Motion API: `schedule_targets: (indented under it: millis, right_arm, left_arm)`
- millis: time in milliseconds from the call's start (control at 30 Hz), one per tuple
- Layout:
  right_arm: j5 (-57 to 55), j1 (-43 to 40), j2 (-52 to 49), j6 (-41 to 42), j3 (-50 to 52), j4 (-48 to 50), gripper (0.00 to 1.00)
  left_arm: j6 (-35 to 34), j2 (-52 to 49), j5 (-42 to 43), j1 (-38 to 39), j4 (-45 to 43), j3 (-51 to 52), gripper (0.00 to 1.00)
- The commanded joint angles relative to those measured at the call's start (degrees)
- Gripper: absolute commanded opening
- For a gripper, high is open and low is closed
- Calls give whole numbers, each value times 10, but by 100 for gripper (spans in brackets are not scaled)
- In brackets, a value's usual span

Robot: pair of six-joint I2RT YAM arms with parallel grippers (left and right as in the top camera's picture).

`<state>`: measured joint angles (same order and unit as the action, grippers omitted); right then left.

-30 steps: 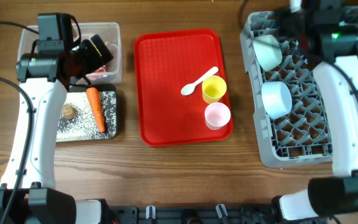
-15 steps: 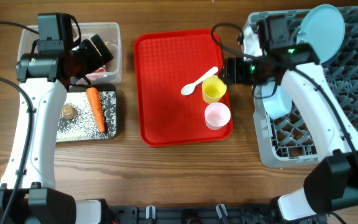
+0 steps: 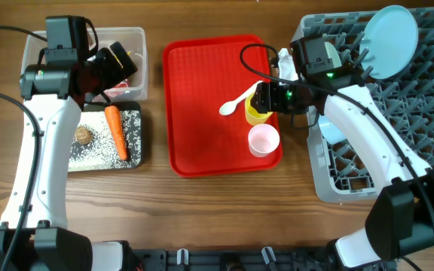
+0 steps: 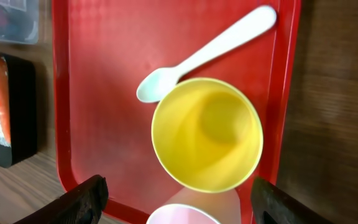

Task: Sort waste into correct bins and load items into the dishwasher rack

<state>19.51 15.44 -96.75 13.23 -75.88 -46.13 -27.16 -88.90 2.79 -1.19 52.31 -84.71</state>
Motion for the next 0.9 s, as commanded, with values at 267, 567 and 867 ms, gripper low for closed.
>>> schedule_targets:
  millis: [267,567,867]
  right_arm:
    - [-12,-4,69,-30,4,-26,77]
    - [-87,-97,264,-47,3,-117,91]
    - [-99,-167,331,-58,4,-165,93]
  left_arm:
    - [-5,7,-7,-2,-40,0,100]
    - [-5,7,60,-2,-38,0,100]
    - [78,-102,201,164,-132,1,86]
